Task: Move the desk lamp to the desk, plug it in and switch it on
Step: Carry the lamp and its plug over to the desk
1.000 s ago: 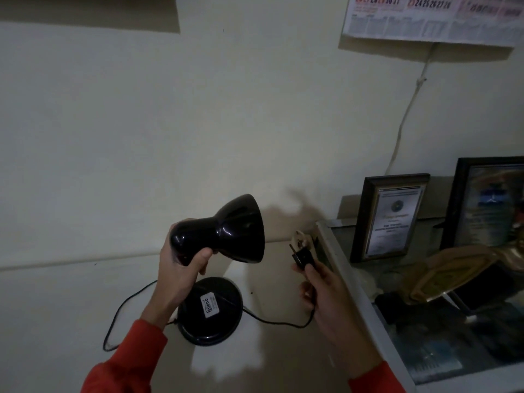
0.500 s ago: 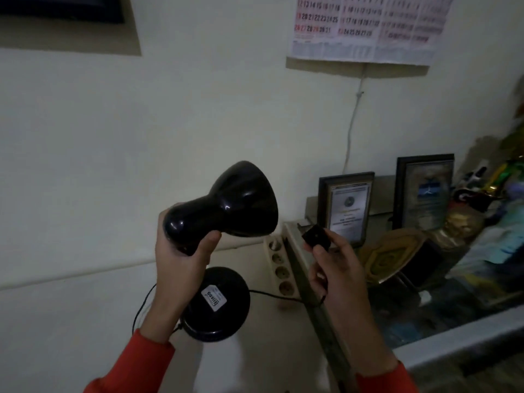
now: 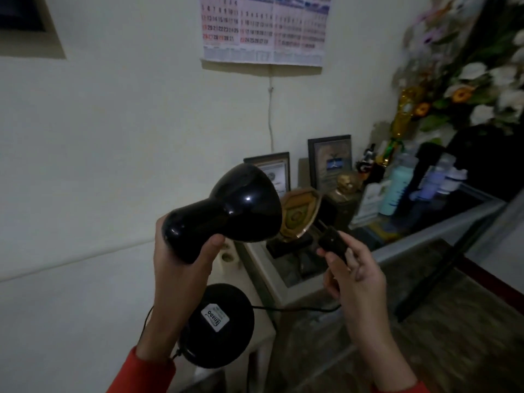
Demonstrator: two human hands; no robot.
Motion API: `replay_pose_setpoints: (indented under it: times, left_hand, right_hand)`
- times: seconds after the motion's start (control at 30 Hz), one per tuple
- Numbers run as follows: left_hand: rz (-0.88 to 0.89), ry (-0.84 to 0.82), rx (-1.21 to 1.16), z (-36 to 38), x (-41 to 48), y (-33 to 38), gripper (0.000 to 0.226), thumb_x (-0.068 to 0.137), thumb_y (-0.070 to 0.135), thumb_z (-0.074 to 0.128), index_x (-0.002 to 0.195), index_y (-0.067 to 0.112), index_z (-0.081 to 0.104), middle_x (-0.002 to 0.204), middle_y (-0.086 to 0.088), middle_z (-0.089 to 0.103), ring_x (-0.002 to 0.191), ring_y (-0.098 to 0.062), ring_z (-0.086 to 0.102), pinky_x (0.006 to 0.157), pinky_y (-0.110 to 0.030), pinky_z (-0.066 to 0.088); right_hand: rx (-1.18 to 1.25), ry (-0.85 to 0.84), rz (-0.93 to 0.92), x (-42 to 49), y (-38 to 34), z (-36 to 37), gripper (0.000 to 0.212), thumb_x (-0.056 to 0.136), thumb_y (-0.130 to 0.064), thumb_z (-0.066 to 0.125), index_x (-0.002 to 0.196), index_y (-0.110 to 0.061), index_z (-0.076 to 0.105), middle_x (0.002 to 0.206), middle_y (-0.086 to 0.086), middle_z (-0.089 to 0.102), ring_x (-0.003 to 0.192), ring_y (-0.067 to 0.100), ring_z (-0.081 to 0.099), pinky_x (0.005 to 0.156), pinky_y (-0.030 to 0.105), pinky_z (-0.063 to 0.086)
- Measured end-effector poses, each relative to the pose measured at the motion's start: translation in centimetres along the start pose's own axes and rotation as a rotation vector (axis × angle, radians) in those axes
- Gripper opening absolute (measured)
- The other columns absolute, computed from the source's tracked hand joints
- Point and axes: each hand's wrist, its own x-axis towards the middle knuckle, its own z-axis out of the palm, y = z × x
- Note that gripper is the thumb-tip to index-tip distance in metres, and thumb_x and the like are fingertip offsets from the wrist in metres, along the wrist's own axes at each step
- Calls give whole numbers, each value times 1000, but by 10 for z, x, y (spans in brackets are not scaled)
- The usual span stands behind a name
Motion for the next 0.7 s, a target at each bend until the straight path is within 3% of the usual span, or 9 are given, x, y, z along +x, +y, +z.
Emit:
replay_pose_setpoints:
  times: [0.1,0.23,0.33,0.37,0.43,0.5,0.57,0.7]
  left_hand:
    - [-39,-55,-43,15,-27,11,56,64,39,69,110,11,51,94,-27,63,68,-20,61,55,-23,50]
    - [-57,-168,-99,32,-57,27,62,65,49,66,108,7,52,94,-31,62,73,-31,57,61,-36,51]
    - [-45,-253,-171,44,-79,44,52,67,50,67,107,22,51,99,-28,63,80,-32,58,72,-46,50]
    - [-39,-284,-185,47,-88,49,51,66,51,67,108,26,50,99,-27,63,81,-33,59,72,-45,50]
    - [-38,-359,-228,54,-108,62,67,64,58,69,112,16,50,95,-23,63,82,-30,61,72,-37,51]
    - [-16,-432,-285,60,-128,74,69,64,57,68,112,10,50,94,-9,63,84,-15,63,71,-23,51]
    - [31,-507,-336,68,-152,84,56,68,48,65,114,20,49,99,8,61,90,8,61,73,-5,48]
    - [38,-624,-397,89,-204,112,37,70,35,67,99,49,48,91,12,61,82,5,62,71,-5,49]
  right_hand:
    - [-57,78,-39,-36,-9,-25,32,88,-12,60,104,-39,65,92,0,77,53,7,59,46,16,49]
    - [-134,188,-138,-80,-22,-51,32,89,-11,59,108,-37,62,90,-3,75,47,9,53,43,17,46]
    - [-184,288,-181,-115,-34,-68,32,90,-9,59,107,-36,61,84,-3,74,44,6,52,42,16,45]
    - [-196,335,-196,-129,-39,-75,31,90,-8,58,108,-34,61,82,-3,73,43,6,51,41,16,44]
    - [-210,412,-226,-157,-48,-89,30,90,-6,58,110,-30,61,80,-4,72,44,5,51,40,16,44]
    - [-244,467,-242,-186,-58,-105,30,91,-7,57,109,-30,62,80,-9,73,46,3,53,41,16,45]
    - [-266,530,-242,-217,-67,-121,30,91,-10,58,109,-32,62,81,-7,72,48,1,54,42,15,45]
    - [-288,667,-256,-277,-89,-161,30,91,-14,59,111,-36,63,84,-5,67,54,1,55,46,15,45]
